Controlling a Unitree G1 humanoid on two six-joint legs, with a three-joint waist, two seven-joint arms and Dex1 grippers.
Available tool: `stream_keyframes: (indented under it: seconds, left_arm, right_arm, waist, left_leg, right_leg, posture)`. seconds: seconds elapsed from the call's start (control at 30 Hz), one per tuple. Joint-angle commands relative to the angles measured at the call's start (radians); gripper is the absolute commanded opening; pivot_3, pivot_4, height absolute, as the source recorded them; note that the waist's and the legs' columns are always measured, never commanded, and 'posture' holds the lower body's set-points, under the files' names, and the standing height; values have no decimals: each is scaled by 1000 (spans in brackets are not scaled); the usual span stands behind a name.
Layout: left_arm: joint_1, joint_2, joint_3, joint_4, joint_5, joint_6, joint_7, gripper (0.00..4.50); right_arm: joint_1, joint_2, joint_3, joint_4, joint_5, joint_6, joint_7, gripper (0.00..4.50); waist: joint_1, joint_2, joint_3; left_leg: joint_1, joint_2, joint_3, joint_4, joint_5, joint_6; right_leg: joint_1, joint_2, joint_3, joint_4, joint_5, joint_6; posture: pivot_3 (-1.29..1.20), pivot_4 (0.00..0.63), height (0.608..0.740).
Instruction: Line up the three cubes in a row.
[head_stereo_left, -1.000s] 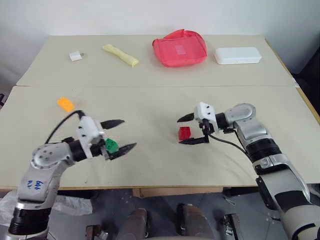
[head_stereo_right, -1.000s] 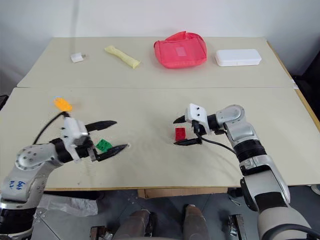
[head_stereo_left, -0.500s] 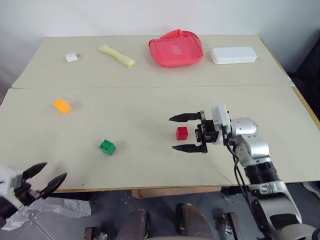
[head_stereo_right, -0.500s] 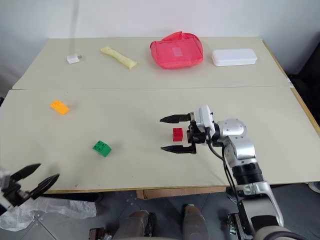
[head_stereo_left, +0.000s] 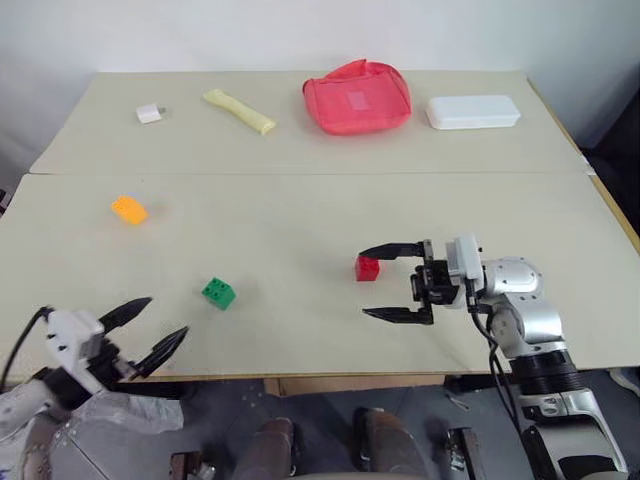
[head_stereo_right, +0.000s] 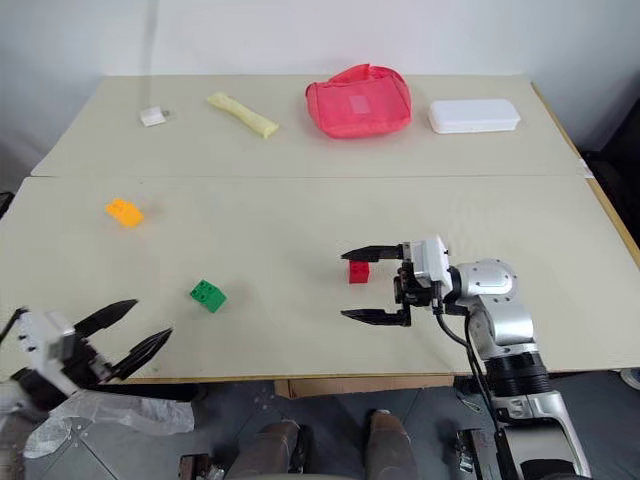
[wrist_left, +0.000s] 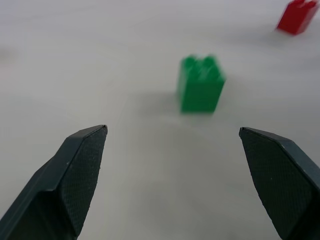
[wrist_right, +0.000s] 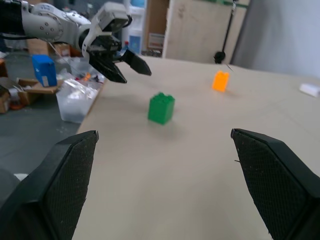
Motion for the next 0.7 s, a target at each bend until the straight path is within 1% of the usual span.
stream_keyframes:
  seconds: [0.03,0.1,0.23,0.33,0.47,0.5,0.57,0.6,0.7]
  left_arm:
    - [-55,-19,-92,4,54,8,56,4500]
    - [-101,-36,-131,59,107,-11,99,4500]
    - [-148,-52,-185,91,148,-27,131,4500]
    - [-147,-53,-192,72,137,-9,137,3917]
    - [-162,-51,-200,65,131,4,151,2633]
    - [-168,-51,-204,62,129,8,152,2373]
    - [-206,-55,-217,64,129,20,162,1669]
    - [-221,-56,-221,67,131,24,169,1442]
    - [-244,-46,-226,68,136,33,172,1438]
  right_arm:
    - [13,-17,-26,-51,17,11,-22,4465]
    - [33,-21,-26,-80,24,24,-35,4465]
    - [61,-28,-25,-114,21,29,-57,4465]
    - [84,-34,-34,-128,11,29,-82,4500]
    - [113,-40,-30,-149,13,30,-103,4500]
    - [120,-41,-29,-155,14,30,-107,4500]
    - [135,-41,-28,-169,13,33,-120,4500]
    - [141,-41,-28,-174,11,31,-127,4500]
    - [162,-45,-31,-191,9,30,-142,4500]
  waist:
    - [1,0,0]
    - [4,0,0]
    - [6,0,0]
    - [6,0,0]
    - [7,0,0]
    - [7,0,0]
    - [10,0,0]
    - [11,0,0]
    - [10,0,0]
  left_leg:
    - [0,0,0,0,0,0]
    - [0,0,0,1,0,0]
    - [0,0,0,2,0,0]
    - [0,0,0,2,0,0]
    - [0,0,0,2,0,0]
    - [0,0,0,2,0,0]
    - [0,0,0,3,0,0]
    - [0,0,-1,3,0,0]
    - [0,0,-1,3,0,0]
  right_leg:
    - [0,0,0,0,0,0]
    - [0,1,-1,0,0,0]
    - [0,1,-1,1,0,0]
    - [0,1,-1,1,0,0]
    - [0,1,-1,1,0,0]
    - [0,1,-1,1,0,0]
    - [1,1,-1,1,0,0]
    - [1,0,-1,1,0,0]
    - [1,0,-1,1,0,0]
  posture:
    - [0,150,740]
    - [0,150,740]
    - [0,150,740]
    - [0,150,740]
    - [0,150,740]
    - [0,150,740]
    - [0,150,740]
    - [0,150,740]
    - [0,150,740]
